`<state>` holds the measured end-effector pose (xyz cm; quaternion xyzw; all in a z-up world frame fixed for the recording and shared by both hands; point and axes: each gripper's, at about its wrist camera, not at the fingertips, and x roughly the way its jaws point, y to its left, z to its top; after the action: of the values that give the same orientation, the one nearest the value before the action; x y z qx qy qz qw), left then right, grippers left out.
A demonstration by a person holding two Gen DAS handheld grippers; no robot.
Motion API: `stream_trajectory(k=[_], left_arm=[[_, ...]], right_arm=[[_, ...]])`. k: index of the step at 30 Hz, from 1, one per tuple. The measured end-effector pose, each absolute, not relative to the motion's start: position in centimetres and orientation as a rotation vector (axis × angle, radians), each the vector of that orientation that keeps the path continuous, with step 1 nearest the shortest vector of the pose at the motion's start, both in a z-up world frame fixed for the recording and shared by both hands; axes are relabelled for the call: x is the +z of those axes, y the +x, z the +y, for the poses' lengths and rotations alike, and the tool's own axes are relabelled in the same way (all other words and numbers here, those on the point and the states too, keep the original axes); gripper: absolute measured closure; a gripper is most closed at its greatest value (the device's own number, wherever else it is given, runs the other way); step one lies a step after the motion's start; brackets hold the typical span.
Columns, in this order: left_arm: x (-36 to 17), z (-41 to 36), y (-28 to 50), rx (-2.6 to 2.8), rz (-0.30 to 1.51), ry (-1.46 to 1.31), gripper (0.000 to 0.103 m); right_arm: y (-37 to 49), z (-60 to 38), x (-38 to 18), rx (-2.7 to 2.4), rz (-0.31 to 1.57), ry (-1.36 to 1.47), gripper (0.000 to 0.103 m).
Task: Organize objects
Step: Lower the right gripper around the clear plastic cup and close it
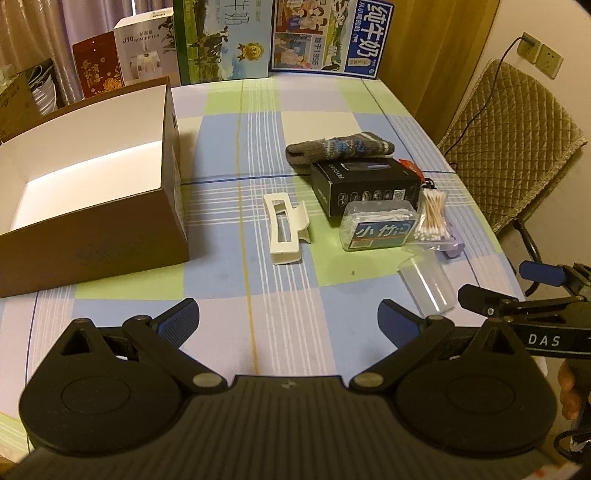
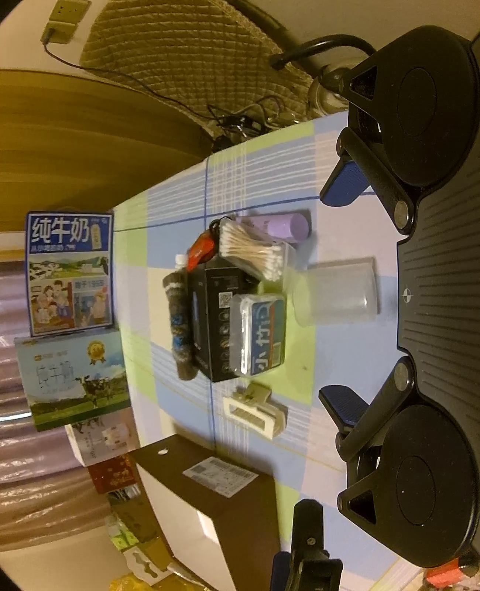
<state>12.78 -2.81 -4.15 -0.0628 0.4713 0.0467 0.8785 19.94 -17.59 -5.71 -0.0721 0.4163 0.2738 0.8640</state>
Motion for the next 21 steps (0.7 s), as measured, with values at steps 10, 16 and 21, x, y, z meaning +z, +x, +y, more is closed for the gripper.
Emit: stream_trajectory(k=[10,16,21], left_arm=[[-6.4,-3.1,15.3,0.131,1.006,-0.125,0.001],[-7.5,-3.2,16.5,0.136,1.029,-0.124,0.001],[-7.9,-3.3,17.2,0.139,1.033,-0.124,0.001]], right_arm=[[22.4,-16.8,-8.6,0.593,0.93,-0.162,0.029],[23.4,-16.0,-10.3,0.599,0.96,-0.186,0.033],[24.0,-15.1,-11.4,0.599,0.975,-0.212,0.034]])
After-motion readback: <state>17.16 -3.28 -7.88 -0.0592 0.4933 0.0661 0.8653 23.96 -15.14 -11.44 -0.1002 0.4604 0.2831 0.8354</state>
